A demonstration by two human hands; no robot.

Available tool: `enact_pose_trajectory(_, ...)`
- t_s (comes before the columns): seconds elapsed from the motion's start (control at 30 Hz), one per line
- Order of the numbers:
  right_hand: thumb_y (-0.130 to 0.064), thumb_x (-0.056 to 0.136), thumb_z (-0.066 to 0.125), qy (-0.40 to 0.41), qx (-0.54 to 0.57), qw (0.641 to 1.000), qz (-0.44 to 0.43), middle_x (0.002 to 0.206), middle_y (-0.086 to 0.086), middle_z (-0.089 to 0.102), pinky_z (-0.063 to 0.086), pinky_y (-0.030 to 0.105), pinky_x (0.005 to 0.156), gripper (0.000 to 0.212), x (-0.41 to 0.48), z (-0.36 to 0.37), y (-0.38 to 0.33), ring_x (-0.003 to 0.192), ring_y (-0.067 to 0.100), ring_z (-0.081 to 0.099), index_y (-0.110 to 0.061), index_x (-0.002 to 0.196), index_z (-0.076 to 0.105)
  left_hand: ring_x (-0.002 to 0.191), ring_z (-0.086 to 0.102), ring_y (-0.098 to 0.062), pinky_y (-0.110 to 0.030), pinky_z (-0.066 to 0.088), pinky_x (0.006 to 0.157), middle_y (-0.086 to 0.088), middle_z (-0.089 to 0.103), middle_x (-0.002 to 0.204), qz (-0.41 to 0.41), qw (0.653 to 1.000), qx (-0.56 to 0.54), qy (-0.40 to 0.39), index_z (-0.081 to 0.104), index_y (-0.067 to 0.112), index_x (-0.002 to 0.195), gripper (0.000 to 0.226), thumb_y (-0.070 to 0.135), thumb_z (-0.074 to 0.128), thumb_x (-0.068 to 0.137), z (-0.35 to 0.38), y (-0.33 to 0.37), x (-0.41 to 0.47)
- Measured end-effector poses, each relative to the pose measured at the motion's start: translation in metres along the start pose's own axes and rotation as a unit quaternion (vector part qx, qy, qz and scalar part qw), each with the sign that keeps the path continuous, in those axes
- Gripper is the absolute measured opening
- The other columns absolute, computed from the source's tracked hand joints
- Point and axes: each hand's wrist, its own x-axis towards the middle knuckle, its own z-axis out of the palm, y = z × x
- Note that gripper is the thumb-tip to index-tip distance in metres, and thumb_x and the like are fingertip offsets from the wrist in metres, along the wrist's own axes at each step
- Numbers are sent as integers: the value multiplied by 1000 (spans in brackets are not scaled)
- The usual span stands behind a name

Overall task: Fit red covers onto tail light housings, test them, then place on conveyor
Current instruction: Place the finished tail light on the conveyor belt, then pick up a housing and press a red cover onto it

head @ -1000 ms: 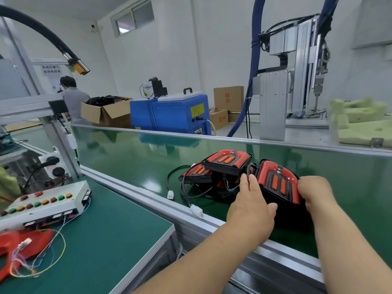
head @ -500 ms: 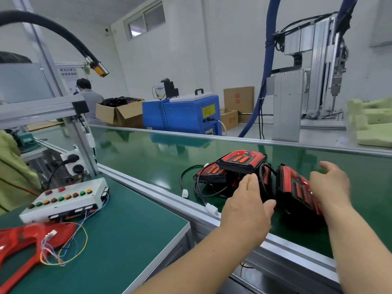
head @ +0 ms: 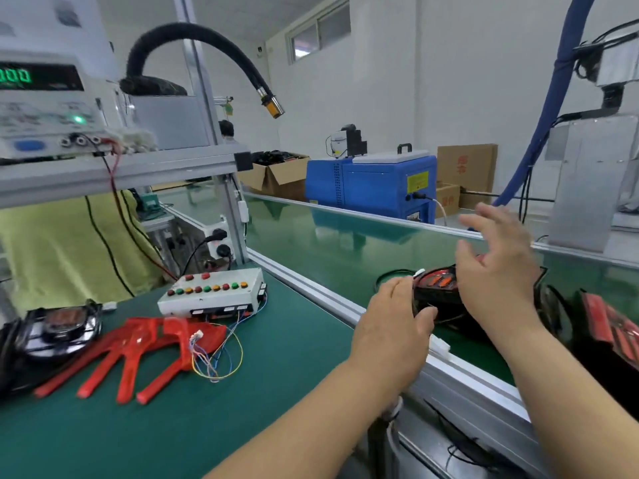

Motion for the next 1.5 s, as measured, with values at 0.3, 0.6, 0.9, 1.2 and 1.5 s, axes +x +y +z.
enact_pose_trajectory(0.3,-5,91,57,-175,171,968,55,102,-18,58,39,21,84,33,-39,92,-70,91,2,51,-31,110,65,143,25,-5,-22,19,115,12,28,157,-78,993,-12,84,29,24,152,54,40,44,103,-68,-78,-36)
enact_pose_trajectory(0.6,-9,93,55,-301,219,926,68,75,-19,49,34,19,60,33,-88,170,-122,63,-2,40,-32,112,68,124,41,-3,-17,29,104,13,48,135,-146,970,-24,190,48,22,138,38,31,50,101,-131,-146,-82)
enact_pose_trajectory(0.9,-3,90,58,-399,279,873,23,103,-20,67,39,1,79,39,-138,220,-193,96,-6,59,-42,96,64,131,43,-10,-25,32,108,9,49,137,-240,942,-16,236,47,20,141,41,28,51,101,-181,-209,-118)
enact_pose_trajectory(1.2,-6,94,45,-521,66,846,-87,119,6,64,47,34,93,31,-145,284,-224,108,25,59,-16,117,64,94,55,-19,-35,45,85,0,62,108,-370,889,30,267,59,19,107,18,32,47,100,-221,-287,-146)
enact_pose_trajectory(1.5,-45,95,48,-553,-171,792,-192,106,3,64,45,32,72,32,-127,322,-201,96,23,60,-20,113,58,116,52,-28,-43,42,98,-6,52,127,-524,810,163,209,56,14,121,38,44,47,99,-234,-335,-154)
